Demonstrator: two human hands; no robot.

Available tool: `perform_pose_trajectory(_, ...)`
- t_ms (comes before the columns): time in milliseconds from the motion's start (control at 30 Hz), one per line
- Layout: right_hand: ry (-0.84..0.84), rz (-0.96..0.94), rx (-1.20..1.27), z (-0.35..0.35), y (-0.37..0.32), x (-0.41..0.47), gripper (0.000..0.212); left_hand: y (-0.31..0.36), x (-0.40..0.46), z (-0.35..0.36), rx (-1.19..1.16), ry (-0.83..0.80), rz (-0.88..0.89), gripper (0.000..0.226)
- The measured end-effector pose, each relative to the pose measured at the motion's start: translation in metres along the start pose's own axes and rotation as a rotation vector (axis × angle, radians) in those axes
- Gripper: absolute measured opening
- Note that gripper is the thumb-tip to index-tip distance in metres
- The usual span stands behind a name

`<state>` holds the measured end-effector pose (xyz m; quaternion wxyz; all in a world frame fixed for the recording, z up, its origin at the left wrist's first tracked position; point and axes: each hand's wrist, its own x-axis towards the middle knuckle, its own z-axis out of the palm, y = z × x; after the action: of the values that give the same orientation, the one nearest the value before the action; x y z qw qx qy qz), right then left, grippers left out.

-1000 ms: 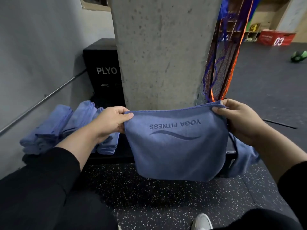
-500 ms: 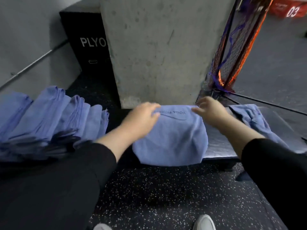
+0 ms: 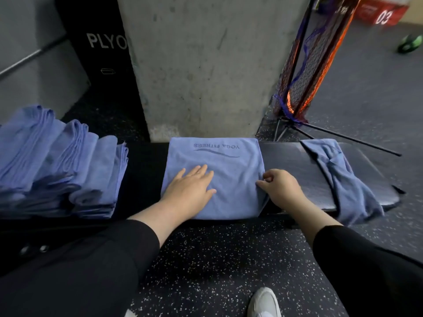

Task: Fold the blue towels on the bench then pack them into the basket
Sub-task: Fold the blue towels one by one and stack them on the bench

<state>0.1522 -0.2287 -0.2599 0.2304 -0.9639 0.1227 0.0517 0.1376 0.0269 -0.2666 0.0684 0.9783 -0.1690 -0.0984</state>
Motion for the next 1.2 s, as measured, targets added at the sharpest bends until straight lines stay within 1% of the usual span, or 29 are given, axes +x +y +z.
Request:
perform_pose_trajectory(33,0.006,-0.002,0.027,0.0,-0.002,0.0,0.024,0.003,0.001,0.001,-0.024,-0.006,0.028,0.064)
perform_pose_trajectory(100,0.025,-0.018,0.112,0.0,-0.002,0.001,0.019,0.006,0.001,0.007,-0.056,-0.069,0.079,0.065)
perform_pose_trajectory(167,0.045,-0.033,0.306,-0.003,-0.004,0.0,0.017,0.006,0.003,0.013,-0.048,-0.127,0.091,0.064)
perform_pose_trajectory(233,0.054,-0.009,0.541,-0.009,-0.006,-0.002,0.019,0.006,0.005,0.015,-0.061,-0.15,0.072,0.063)
perform_pose_trajectory(300,-0.002,0.016,0.757,-0.014,-0.007,-0.004,0.024,0.007,0.006,0.013,-0.069,-0.158,0.066,0.064)
perform_pose_trajectory(367,-0.125,-0.003,0.868,-0.017,-0.005,-0.008,0.026,0.007,0.006,0.012,-0.071,-0.163,0.071,0.064)
perform_pose_trajectory(433,-0.223,-0.057,0.841,-0.02,0.001,-0.012,0.023,0.007,0.006,0.013,-0.067,-0.16,0.069,0.064)
perform_pose_trajectory(533,-0.29,-0.148,0.785,-0.026,0.01,-0.016,0.021,0.008,0.007,0.015,-0.07,-0.145,0.057,0.064)
perform_pose_trajectory(667,-0.203,-0.251,0.737,-0.038,0.013,-0.018,0.022,0.008,0.007,0.015,-0.071,-0.149,0.052,0.064)
perform_pose_trajectory(767,-0.249,-0.25,0.72,-0.039,0.016,-0.021,0.019,0.009,0.007,0.014,-0.073,-0.153,0.049,0.064)
perform_pose_trajectory(967,-0.325,-0.178,0.434,-0.043,0.024,-0.023,0.013,0.008,0.007,0.014,-0.084,-0.153,0.05,0.064)
perform_pose_trajectory(1033,-0.309,-0.163,0.285,-0.045,0.027,-0.023,0.011,0.008,0.004,0.012,-0.095,-0.145,0.058,0.063)
perform_pose_trajectory(1100,-0.178,-0.204,0.102,-0.046,0.026,-0.023,0.01,0.005,0.001,0.009,-0.171,-0.077,0.043,0.059)
perform_pose_trajectory(1167,-0.044,-0.252,0.035,-0.046,0.018,-0.025,0.009,-0.003,-0.003,0.001,-0.318,0.104,-0.048,0.048)
perform_pose_trajectory(1200,-0.015,-0.274,0.034,-0.044,0.013,-0.025,0.009,-0.009,-0.006,-0.004,-0.368,0.216,-0.106,0.041)
